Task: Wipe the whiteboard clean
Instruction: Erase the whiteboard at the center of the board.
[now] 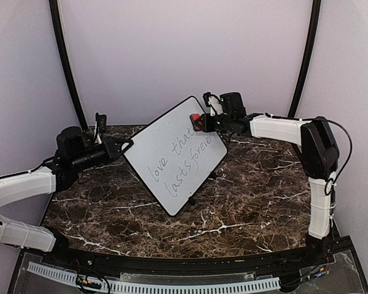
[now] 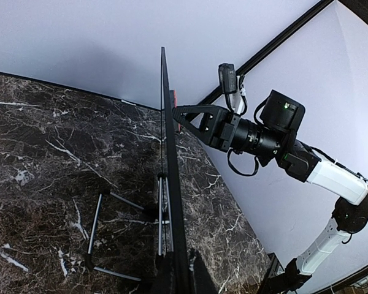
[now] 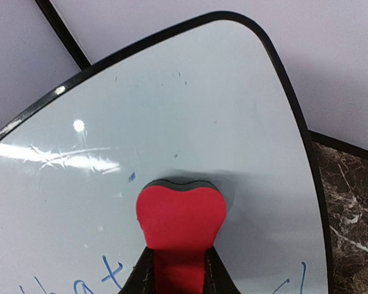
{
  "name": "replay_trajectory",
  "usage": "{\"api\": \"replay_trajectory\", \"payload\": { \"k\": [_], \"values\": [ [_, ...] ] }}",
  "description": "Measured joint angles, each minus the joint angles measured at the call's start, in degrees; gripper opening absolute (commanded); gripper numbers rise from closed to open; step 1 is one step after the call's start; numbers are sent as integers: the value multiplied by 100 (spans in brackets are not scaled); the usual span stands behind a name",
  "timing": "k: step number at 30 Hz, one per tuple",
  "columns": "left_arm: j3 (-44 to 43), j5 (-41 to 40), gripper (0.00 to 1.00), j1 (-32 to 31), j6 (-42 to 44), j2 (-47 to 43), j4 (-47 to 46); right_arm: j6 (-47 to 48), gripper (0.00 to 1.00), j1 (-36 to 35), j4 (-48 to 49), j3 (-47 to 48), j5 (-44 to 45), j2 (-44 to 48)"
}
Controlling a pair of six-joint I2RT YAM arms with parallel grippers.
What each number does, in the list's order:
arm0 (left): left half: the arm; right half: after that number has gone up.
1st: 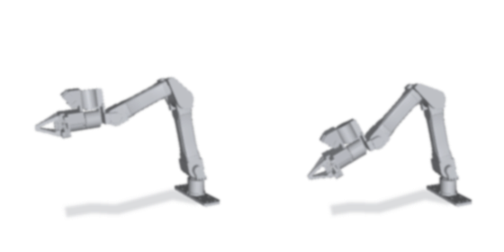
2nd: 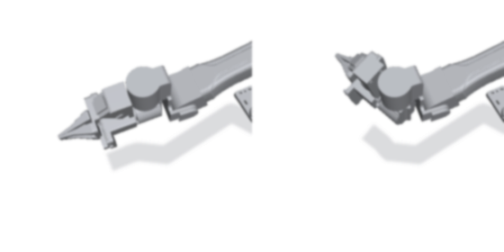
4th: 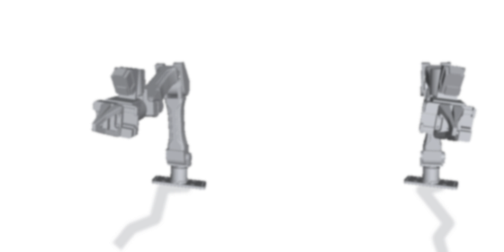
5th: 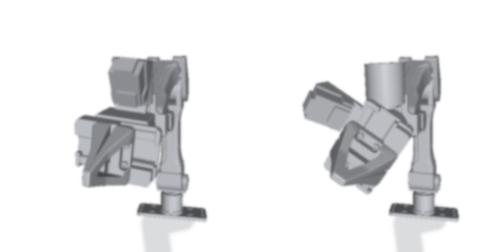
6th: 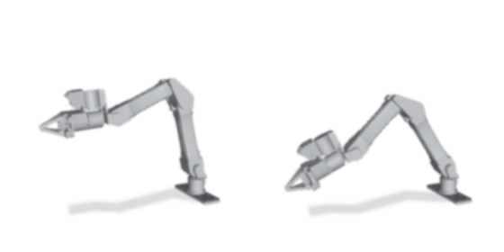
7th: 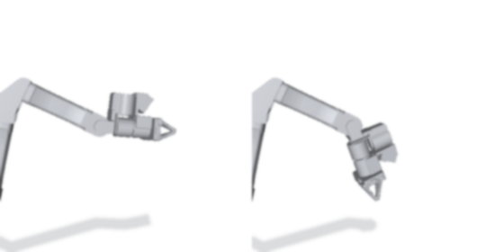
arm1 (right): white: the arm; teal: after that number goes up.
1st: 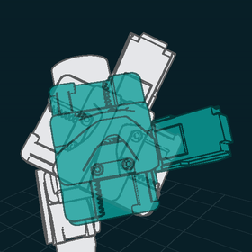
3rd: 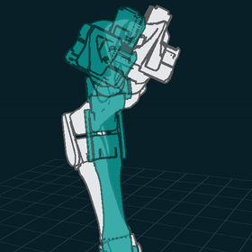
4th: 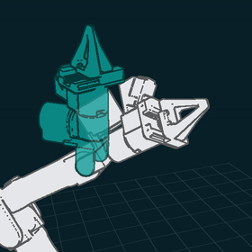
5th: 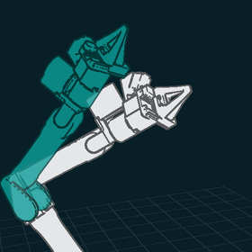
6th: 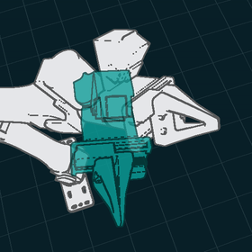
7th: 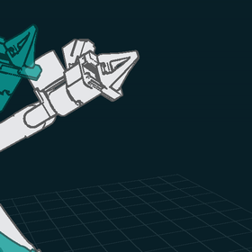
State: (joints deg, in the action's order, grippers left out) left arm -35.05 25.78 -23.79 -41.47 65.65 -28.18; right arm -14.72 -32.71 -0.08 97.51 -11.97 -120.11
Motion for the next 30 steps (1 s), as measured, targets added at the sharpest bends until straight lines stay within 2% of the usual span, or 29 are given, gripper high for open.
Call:
{"api": "replay_trajectory", "payload": {
  "k": [3,8,18,23,30],
  "values": [
    [0,4,0,0,7,0,-2,-42,3,22,190,-566,2,238],
    [0,7,0,0,4,0,-2,-39,3,26,306,-739,2,291],
    [0,22,0,0,52,0,-4,-7,3,-26,-170,310,-157,-35],
    [0,33,0,0,72,-9,-4,-2,3,-66,-192,389,-129,-55],
    [0,9,0,0,13,-9,2,59,3,-66,223,-494,-57,219]
  ]
}}
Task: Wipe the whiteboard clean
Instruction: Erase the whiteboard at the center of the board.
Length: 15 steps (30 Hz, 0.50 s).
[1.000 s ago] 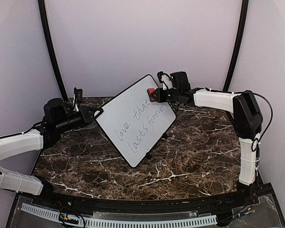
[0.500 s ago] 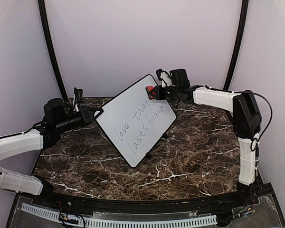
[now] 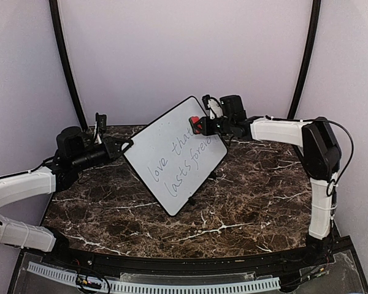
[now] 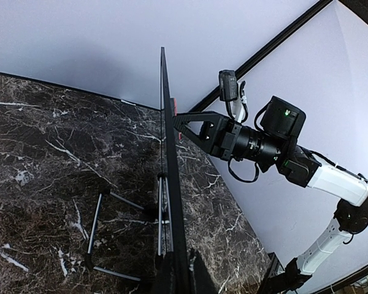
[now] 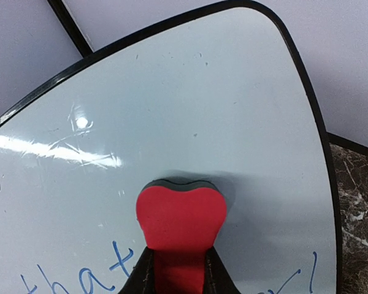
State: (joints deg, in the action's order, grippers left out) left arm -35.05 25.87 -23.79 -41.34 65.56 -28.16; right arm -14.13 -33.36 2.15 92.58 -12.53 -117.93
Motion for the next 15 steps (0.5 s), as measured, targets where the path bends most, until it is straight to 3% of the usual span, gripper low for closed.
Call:
{"api": "replay_trajectory", "payload": {
  "k": [9,15],
  "values": [
    [0,9,0,0,11,0,-4,7,3,57,107,-297,-26,144],
    [0,26,0,0,42,0,-7,31,3,114,-616,999,-57,-323]
  ]
}}
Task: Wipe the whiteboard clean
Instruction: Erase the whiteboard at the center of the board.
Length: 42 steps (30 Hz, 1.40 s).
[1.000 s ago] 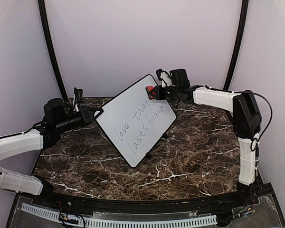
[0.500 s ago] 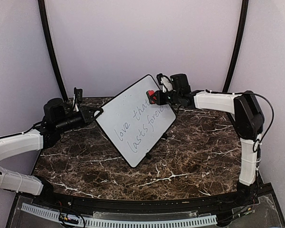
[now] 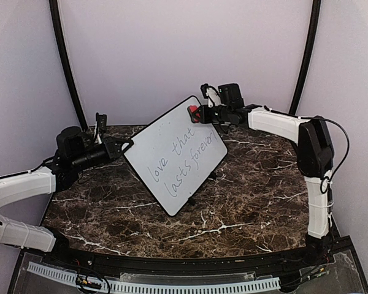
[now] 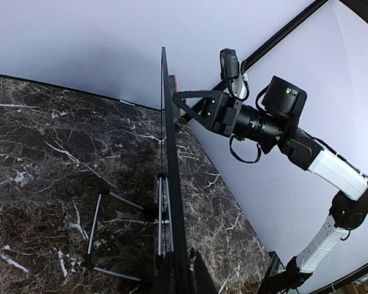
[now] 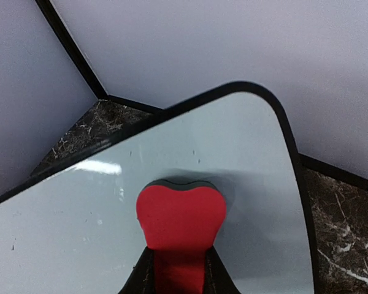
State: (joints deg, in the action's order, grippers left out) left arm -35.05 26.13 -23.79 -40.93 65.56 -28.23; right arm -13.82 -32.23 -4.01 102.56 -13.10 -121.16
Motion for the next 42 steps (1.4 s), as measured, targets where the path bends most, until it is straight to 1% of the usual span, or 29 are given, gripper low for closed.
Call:
{"api": "replay_trajectory", "payload": {
  "k": [4,6,9,17,21,25,32,35,39,42],
  "values": [
    [0,-4,0,0,0,0,2,33,3,37,-343,1047,22,-490],
    [0,-26,0,0,-35,0,4,46,3,63,-407,1307,26,-656],
    [0,-35,0,0,-70,0,7,46,3,120,-356,1246,20,-671],
    [0,-37,0,0,-101,0,7,-44,3,369,238,-299,31,-146],
    [0,-37,0,0,-120,0,7,-153,3,476,317,-496,-15,-116],
    [2,-37,0,0,-118,0,7,-278,3,476,219,-334,-52,-168],
    [0,-26,0,0,-76,0,7,-474,3,466,-122,944,-166,-680],
    [0,-24,0,0,-70,0,7,-496,3,426,-258,1314,-170,-833],
    [0,-26,0,0,-83,0,7,-468,3,356,-280,1353,-116,-850],
    [0,-35,0,0,-118,0,9,-472,3,308,-70,1156,-79,-807]
  ]
}}
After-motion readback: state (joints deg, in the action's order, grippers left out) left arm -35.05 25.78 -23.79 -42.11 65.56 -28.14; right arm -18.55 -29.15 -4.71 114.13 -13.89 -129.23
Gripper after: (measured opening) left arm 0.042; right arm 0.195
